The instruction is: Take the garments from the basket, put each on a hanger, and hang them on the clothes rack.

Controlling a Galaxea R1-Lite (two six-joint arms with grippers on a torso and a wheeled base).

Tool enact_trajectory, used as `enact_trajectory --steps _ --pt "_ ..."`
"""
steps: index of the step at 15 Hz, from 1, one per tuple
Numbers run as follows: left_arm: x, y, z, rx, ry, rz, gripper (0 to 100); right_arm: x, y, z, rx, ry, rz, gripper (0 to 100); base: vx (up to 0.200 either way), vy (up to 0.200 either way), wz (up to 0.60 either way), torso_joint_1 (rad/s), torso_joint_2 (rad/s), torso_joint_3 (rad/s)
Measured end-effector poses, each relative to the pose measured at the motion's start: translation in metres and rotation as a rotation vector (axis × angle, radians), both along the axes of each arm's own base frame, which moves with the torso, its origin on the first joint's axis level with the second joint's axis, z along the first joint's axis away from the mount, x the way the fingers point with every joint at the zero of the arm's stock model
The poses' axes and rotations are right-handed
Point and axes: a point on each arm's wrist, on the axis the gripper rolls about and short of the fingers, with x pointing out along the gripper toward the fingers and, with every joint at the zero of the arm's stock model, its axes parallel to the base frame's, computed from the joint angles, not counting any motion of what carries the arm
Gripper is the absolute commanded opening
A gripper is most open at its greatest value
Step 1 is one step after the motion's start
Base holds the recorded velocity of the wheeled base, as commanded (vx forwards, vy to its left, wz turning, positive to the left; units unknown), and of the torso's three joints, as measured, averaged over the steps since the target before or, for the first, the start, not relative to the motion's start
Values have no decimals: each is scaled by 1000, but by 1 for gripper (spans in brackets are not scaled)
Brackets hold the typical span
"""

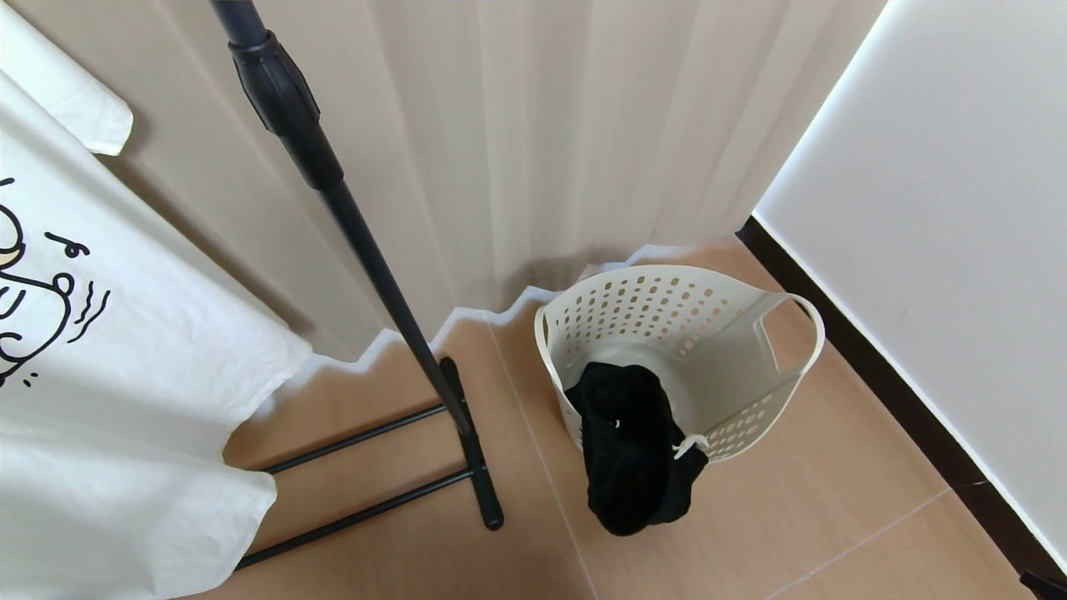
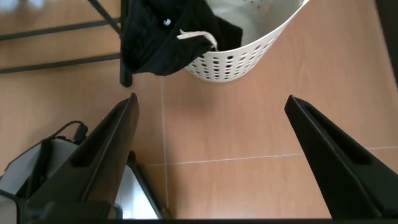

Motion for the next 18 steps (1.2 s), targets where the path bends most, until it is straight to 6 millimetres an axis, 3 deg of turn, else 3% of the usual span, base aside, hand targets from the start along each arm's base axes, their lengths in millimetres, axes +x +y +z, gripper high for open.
enact_trajectory --steps 3,5,8,11,14,18 --pt "0 0 0 0 0 0 100 48 12 15 -137 96 60 100 0 0 0 0 0 0" --pt "0 0 0 0 1 0 100 93 24 24 -306 128 109 100 0 0 0 0 0 0" --pt "0 0 0 0 1 0 100 168 60 38 -490 96 148 100 0 0 0 0 0 0" --pt "0 0 0 0 1 -2 100 230 101 44 -616 30 188 100 0 0 0 0 0 0" --pt "0 0 0 0 1 -2 100 268 126 34 -692 9 223 100 0 0 0 0 0 0" --pt "0 0 0 0 1 -2 100 293 148 20 -807 -25 297 100 0 0 0 0 0 0"
